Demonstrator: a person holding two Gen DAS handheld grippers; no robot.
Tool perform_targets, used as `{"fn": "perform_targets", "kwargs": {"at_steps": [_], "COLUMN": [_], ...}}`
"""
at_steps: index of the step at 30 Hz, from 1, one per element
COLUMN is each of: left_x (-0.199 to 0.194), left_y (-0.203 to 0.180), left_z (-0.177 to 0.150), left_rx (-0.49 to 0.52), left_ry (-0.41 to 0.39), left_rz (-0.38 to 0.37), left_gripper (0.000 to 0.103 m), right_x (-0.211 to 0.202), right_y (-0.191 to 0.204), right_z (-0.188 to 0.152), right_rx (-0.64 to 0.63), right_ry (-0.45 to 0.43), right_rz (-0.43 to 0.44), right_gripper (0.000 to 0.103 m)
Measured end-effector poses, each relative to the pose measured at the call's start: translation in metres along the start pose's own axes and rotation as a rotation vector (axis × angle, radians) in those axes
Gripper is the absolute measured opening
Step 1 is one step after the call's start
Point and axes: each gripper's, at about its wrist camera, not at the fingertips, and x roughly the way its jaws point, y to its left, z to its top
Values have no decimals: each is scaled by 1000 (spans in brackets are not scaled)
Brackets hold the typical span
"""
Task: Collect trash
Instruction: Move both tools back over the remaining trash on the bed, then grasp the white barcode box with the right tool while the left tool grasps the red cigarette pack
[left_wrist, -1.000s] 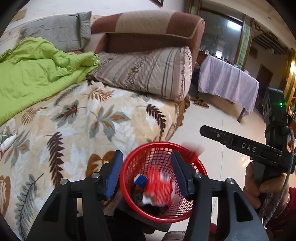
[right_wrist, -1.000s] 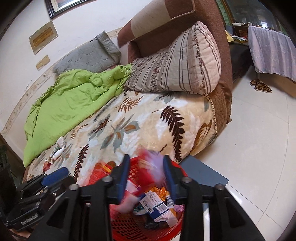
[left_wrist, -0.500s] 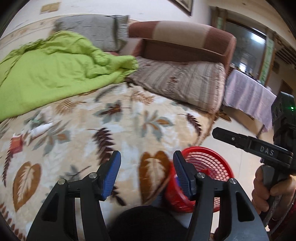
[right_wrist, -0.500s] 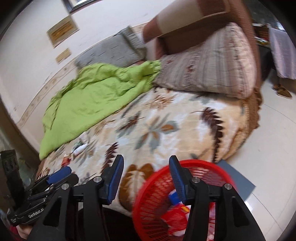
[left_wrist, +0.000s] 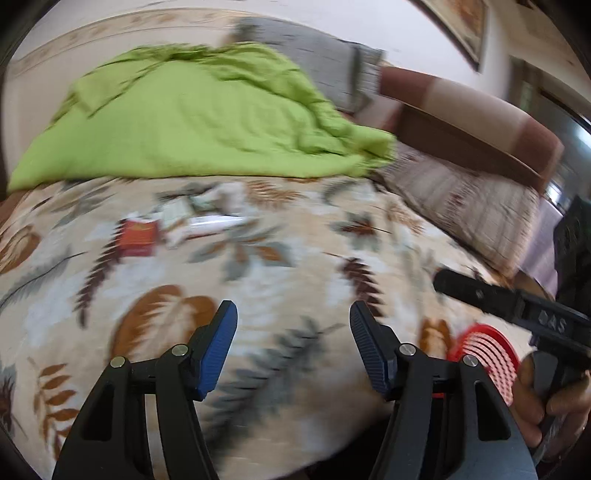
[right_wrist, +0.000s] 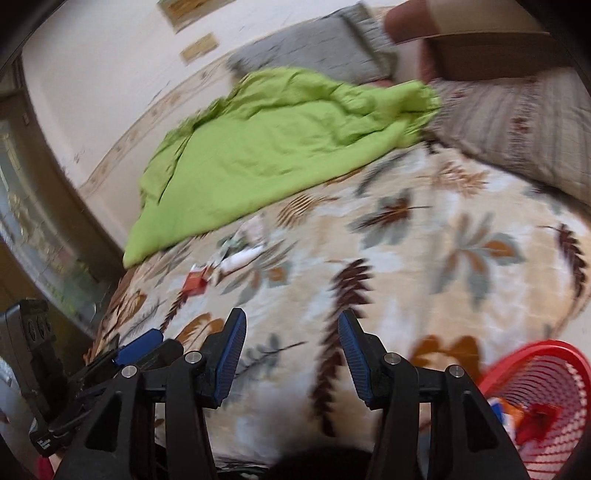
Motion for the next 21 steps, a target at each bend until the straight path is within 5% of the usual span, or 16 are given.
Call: {"fn": "perform_targets", "kwargs": {"at_steps": [8,13,21], "left_x": [27,58,66], "left_y": [112,171,198], "left_z": [25,29,29], "left_rx": [-169,-271,-328], "left_ry": [-40,-35,-9], "left_rz": [252,301,311], "left_gripper": [68,68,68], "right_x": [76,136,265], "right_y": [56,91,131], "right_z": [6,32,81], "right_rx": [-71,-78,-93], "right_ry": [143,210,302], "right_rz": [109,175,174], "right_gripper": [56,56,56]}}
